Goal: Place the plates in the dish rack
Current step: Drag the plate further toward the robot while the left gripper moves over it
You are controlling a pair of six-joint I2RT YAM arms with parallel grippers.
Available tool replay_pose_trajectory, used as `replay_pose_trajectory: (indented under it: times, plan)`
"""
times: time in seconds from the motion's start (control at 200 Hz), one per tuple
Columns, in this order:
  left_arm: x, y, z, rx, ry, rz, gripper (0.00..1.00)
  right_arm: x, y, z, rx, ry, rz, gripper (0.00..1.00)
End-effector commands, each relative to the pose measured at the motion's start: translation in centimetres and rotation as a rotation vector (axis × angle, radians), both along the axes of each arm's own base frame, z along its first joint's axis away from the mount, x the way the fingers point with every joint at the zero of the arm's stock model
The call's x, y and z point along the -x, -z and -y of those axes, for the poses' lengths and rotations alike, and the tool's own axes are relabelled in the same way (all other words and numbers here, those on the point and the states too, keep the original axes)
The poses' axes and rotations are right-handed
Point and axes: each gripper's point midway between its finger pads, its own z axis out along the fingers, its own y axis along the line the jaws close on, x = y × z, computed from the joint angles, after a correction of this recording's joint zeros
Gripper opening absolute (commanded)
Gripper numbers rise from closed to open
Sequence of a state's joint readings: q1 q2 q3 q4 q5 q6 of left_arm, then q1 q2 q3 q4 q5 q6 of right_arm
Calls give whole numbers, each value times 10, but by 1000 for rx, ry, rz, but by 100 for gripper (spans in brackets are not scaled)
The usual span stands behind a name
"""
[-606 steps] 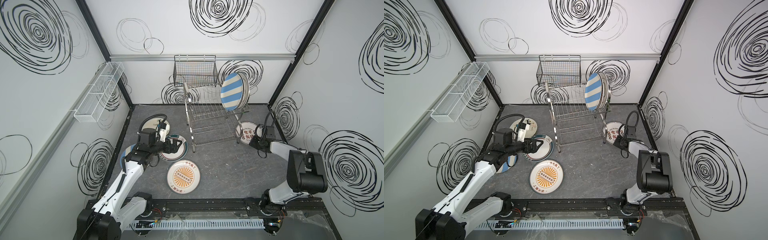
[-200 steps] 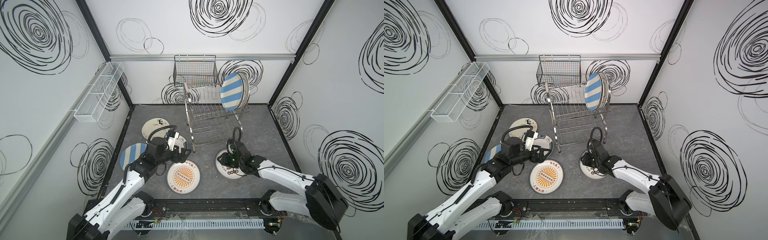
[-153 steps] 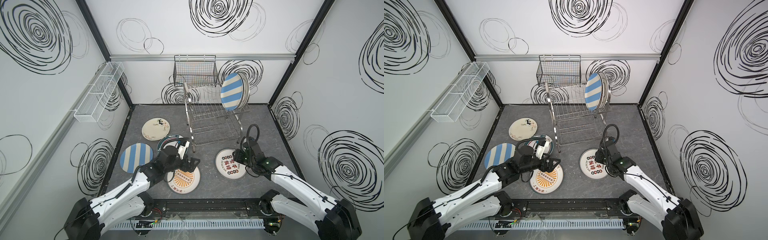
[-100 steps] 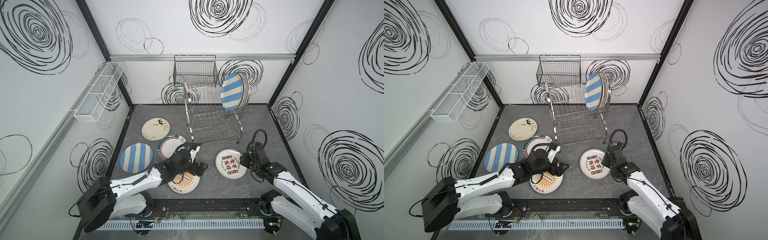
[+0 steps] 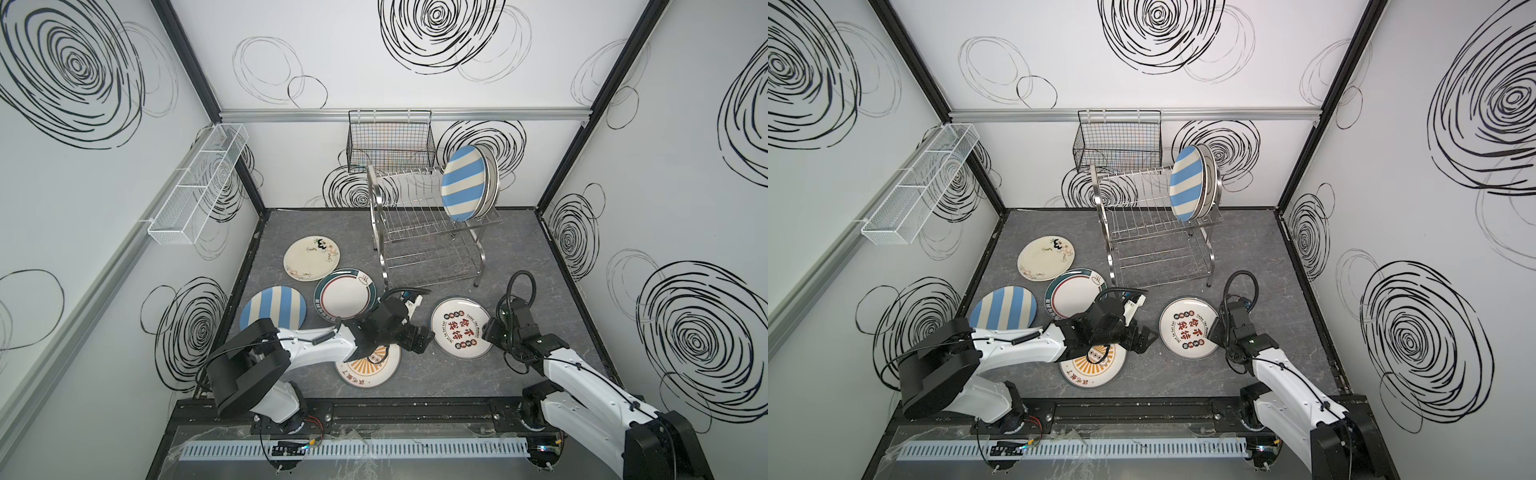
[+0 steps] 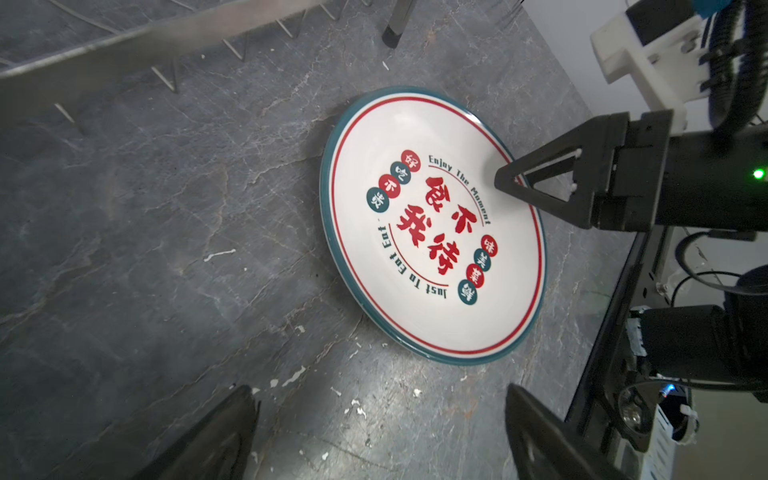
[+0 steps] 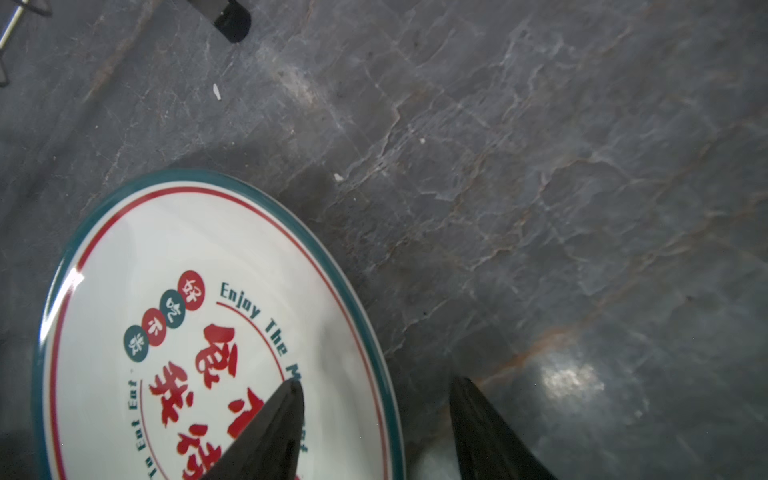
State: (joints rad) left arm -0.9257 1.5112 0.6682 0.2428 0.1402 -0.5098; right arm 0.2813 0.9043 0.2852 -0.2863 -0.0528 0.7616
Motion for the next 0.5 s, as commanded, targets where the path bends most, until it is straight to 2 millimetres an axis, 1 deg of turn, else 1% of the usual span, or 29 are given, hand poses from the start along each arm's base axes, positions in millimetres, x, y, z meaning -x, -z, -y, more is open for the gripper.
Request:
replay_pose_trajectory:
  times: [0.0,0.185,0.37,0.495]
  plan:
    - [-9,-17,21,66,23,29,96,-4,0,-3,-38,-4,28,60]
    - [-9,-5,35,48,56,4,96,0,7,-3,-97,4,28,57]
    - [-14,10,38,3,45,-17,96,-1,5,-2,-124,8,47,55]
    - [-16,12,44,8,46,-19,96,1,8,-6,-145,-10,35,55]
